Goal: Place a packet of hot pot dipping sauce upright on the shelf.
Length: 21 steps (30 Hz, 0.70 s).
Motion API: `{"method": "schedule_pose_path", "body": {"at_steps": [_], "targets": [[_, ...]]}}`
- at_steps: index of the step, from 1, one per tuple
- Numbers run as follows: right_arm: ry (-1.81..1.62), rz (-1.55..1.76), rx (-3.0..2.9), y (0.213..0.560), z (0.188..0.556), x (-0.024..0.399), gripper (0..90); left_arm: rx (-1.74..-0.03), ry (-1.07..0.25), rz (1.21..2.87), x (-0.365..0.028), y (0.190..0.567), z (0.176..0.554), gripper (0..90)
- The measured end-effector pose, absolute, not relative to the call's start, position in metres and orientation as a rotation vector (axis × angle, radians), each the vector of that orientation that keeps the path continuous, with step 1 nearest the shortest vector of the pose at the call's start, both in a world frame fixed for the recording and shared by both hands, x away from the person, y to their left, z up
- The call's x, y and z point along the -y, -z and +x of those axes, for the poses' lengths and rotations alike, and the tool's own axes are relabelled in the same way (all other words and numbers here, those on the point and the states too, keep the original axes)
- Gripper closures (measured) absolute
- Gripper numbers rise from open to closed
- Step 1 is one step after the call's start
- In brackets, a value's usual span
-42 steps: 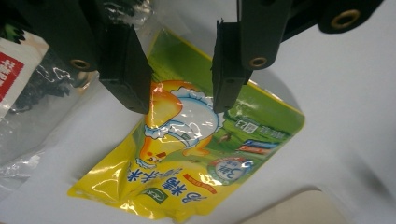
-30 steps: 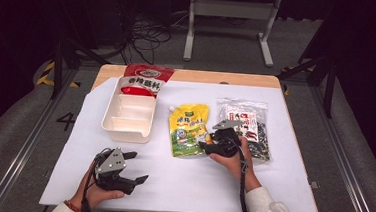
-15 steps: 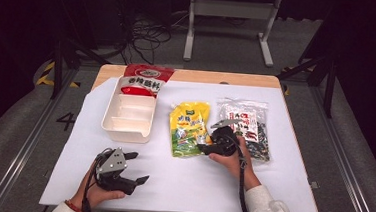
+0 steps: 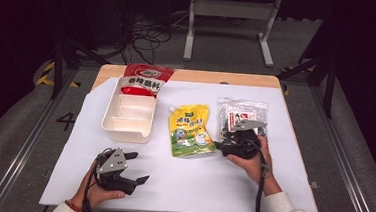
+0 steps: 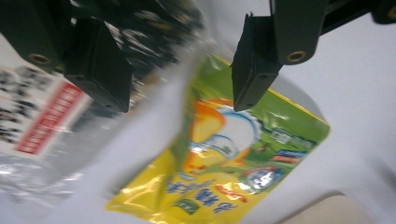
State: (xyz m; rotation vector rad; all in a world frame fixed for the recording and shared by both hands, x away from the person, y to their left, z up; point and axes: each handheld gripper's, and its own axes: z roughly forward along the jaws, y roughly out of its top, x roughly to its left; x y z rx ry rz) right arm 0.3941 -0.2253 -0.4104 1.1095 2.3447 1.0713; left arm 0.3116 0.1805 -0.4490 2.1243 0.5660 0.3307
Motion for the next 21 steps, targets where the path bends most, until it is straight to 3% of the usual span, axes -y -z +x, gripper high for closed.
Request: {"method": "schedule_pose_path", "body": {"at_steps": [3,7,14,18,21], "targets": [[-1.020,1.189,-2.240,0.408,0.394,0.272,38.2,-0.568,-0.327,2.128,-0.181,0.450,0.312,17.9],[-1.007,1.352,-2.133,0.415,0.399,0.319,30.6,-0.570,-0.327,2.128,-0.181,0.450,0.313,17.9],[-1.104,1.535,-2.139,0.441,0.412,0.347,18.7,-0.567,-0.319,2.139,-0.178,0.451,0.314,17.9],[-1.227,1.592,-2.167,0.450,0.415,0.353,18.6,-0.561,-0.316,2.143,-0.177,0.451,0.312,17.8],[-1.257,1.575,-2.197,0.450,0.415,0.351,31.9,-0.549,-0.308,2.138,-0.174,0.449,0.310,17.6]]}}
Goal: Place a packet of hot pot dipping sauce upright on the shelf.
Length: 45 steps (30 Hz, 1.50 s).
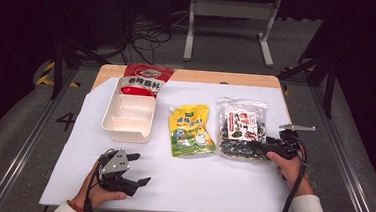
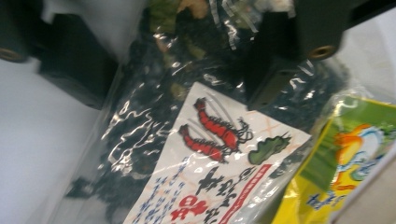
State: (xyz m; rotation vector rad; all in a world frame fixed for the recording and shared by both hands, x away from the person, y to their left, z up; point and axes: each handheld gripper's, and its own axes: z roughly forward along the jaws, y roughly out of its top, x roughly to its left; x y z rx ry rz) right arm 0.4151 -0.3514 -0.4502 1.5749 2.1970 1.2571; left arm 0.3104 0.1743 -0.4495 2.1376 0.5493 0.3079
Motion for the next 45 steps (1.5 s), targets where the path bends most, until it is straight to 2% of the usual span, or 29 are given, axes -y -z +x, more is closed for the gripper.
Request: {"method": "schedule_pose_path", "body": {"at_steps": [3,4,13,17,21,26,32,38,40,42,43,45], "targets": [[-1.315,1.552,-2.259,0.452,0.415,0.348,43.6,-0.539,-0.304,2.150,-0.171,0.449,0.310,16.9],[-1.319,1.533,-2.282,0.451,0.415,0.346,50.3,-0.541,-0.303,2.154,-0.170,0.449,0.310,16.9],[-1.382,1.344,-2.280,0.440,0.391,0.350,75.9,-0.570,-0.246,2.075,-0.158,0.440,0.324,17.0],[-1.398,1.285,-2.289,0.441,0.382,0.348,76.4,-0.562,-0.216,2.067,-0.143,0.437,0.334,18.1],[-1.423,1.165,-2.292,0.441,0.372,0.341,76.6,-0.515,-0.179,2.068,-0.108,0.428,0.350,17.2],[-1.440,1.068,-2.302,0.441,0.365,0.324,76.6,-0.537,-0.099,2.042,-0.076,0.429,0.371,15.9],[-1.474,0.964,-2.325,0.442,0.354,0.297,76.4,-0.578,-0.019,1.994,-0.060,0.436,0.383,14.9],[-1.482,0.894,-2.331,0.438,0.346,0.275,75.9,-0.538,-0.027,1.960,-0.058,0.430,0.377,26.4],[-1.488,0.882,-2.335,0.437,0.345,0.270,76.0,-0.526,-0.039,1.952,-0.059,0.429,0.376,39.8],[-1.464,0.861,-2.335,0.435,0.341,0.258,76.0,-0.507,-0.038,1.932,-0.065,0.424,0.375,46.9],[-1.449,0.855,-2.331,0.434,0.340,0.255,75.9,-0.493,-0.030,1.909,-0.068,0.423,0.374,54.5],[-1.431,0.858,-2.321,0.430,0.337,0.250,75.4,-0.486,-0.025,1.893,-0.071,0.420,0.373,62.3]]}}
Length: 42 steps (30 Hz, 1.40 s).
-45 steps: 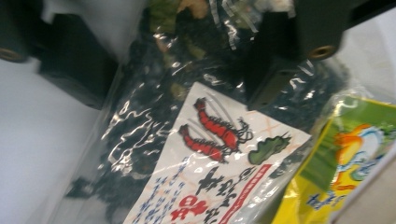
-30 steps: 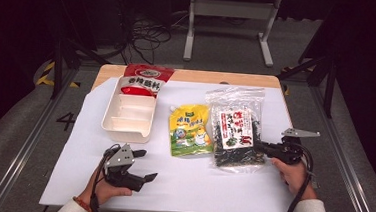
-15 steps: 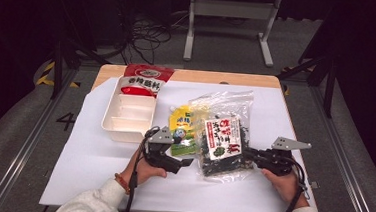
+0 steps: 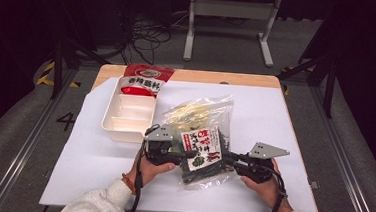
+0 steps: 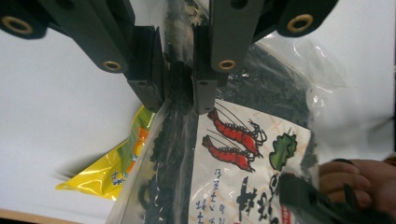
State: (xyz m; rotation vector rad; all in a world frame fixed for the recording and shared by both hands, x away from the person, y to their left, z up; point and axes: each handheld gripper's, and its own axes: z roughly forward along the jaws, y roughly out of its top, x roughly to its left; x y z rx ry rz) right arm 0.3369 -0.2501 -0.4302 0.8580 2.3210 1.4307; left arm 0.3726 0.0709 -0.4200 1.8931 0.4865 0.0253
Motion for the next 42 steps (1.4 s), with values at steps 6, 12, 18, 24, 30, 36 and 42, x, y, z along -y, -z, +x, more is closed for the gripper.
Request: {"method": "schedule_pose_path", "body": {"at_steps": [6,12,18,24,30,36,42], "targets": [[-1.439,0.829,-2.299,0.420,0.330,0.243,69.2,-0.380,-0.004,1.844,-0.084,0.401,0.362,75.2],[-1.426,0.828,-2.292,0.412,0.325,0.240,51.5,-0.343,-0.023,1.846,-0.093,0.394,0.358,76.0],[-1.406,0.842,-2.286,0.407,0.319,0.249,39.9,-0.343,-0.056,1.831,-0.102,0.385,0.356,76.1],[-1.329,0.917,-2.263,0.408,0.312,0.268,36.2,-0.346,-0.134,1.822,-0.119,0.372,0.352,76.1],[-1.277,0.968,-2.282,0.420,0.311,0.278,35.7,-0.379,-0.177,1.792,-0.134,0.364,0.354,76.2],[-1.282,0.979,-2.283,0.421,0.306,0.279,35.6,-0.383,-0.194,1.775,-0.138,0.358,0.352,76.2],[-1.266,0.990,-2.299,0.428,0.304,0.279,35.2,-0.383,-0.253,1.753,-0.148,0.344,0.352,76.3]]}}
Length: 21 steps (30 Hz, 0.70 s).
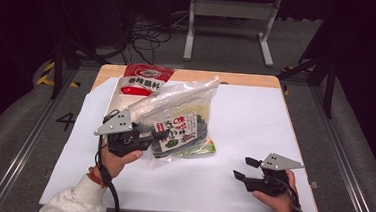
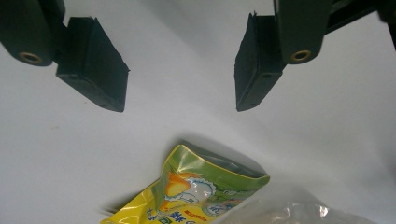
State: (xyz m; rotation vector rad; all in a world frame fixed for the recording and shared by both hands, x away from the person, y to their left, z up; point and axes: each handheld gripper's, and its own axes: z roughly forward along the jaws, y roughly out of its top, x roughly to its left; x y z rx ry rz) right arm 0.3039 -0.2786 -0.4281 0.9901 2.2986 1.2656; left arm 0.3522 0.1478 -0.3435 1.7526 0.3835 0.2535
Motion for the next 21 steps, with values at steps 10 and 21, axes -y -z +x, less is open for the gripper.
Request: {"method": "schedule_pose_path", "body": {"at_steps": [10,21], "targets": [[-1.269,1.006,-2.302,0.431,0.303,0.276,34.4,-0.443,-0.403,1.687,-0.193,0.316,0.366,76.3],[-1.271,1.024,-2.294,0.433,0.304,0.279,34.0,-0.529,-0.563,1.740,-0.235,0.305,0.405,76.2]]}}
